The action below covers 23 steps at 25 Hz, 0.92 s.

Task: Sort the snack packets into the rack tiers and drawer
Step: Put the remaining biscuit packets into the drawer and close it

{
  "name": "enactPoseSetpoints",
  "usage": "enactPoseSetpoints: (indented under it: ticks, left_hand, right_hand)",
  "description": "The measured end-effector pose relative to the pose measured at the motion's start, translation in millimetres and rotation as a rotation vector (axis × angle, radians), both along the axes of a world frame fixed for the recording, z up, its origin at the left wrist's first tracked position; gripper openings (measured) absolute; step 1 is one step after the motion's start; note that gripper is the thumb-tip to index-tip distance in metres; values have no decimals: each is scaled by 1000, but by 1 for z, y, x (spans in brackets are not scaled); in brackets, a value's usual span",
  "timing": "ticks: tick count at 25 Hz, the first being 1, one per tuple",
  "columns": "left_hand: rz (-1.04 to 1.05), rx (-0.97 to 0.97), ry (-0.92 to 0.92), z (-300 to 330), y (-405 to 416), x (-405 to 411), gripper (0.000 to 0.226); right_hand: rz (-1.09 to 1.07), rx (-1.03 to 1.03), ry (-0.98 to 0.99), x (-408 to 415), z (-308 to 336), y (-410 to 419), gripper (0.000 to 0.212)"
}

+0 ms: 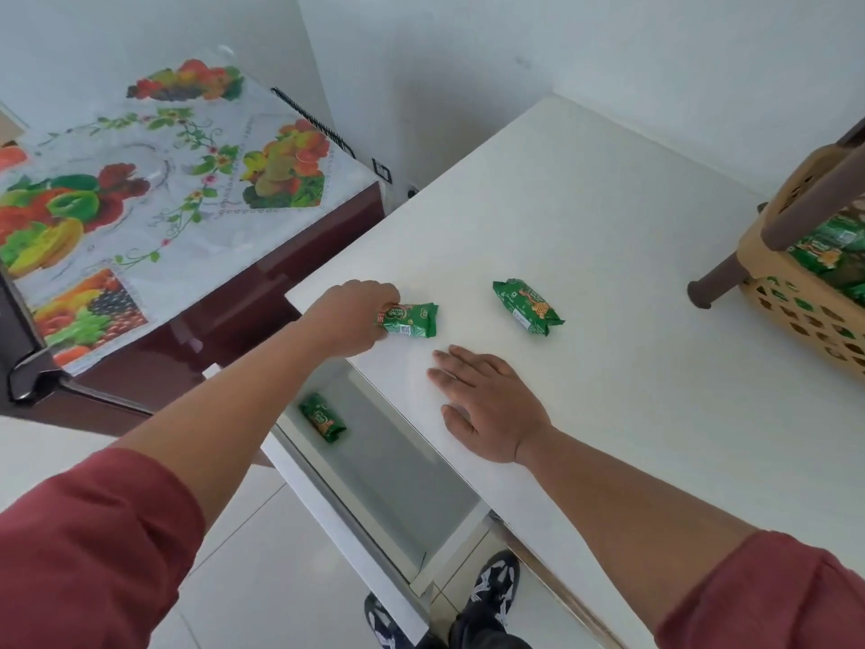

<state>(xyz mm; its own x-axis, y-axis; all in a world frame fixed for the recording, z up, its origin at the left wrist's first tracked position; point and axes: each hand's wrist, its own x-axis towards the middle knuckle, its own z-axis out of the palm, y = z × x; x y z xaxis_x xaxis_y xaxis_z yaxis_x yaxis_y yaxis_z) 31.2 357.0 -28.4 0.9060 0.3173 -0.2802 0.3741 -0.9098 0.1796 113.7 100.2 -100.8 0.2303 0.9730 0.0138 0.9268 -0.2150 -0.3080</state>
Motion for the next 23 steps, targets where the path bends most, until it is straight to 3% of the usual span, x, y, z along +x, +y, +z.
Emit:
enactPoseSetpoints:
  ticks: [3,6,11,14,23]
  left_hand:
    - [71,-52,49,0,16,-52,52]
    - [75,-109,115,1,31,-97,32]
    - [55,-164,285,-20,24,-130,41]
    - [-74,-144,329,-53,2,-120,32]
    - [-470,119,643,-154,-53,-71,41]
  right_hand:
    - [-45,-40,-37,-1,2,1,57]
    - [-60,-63,-52,-2,3,1,60]
    - [-74,-59,-52,-5,3,3,61]
    - [-75,-56,-46,-5,3,3,61]
    - [-62,-33,-62,-3,-2,3,59]
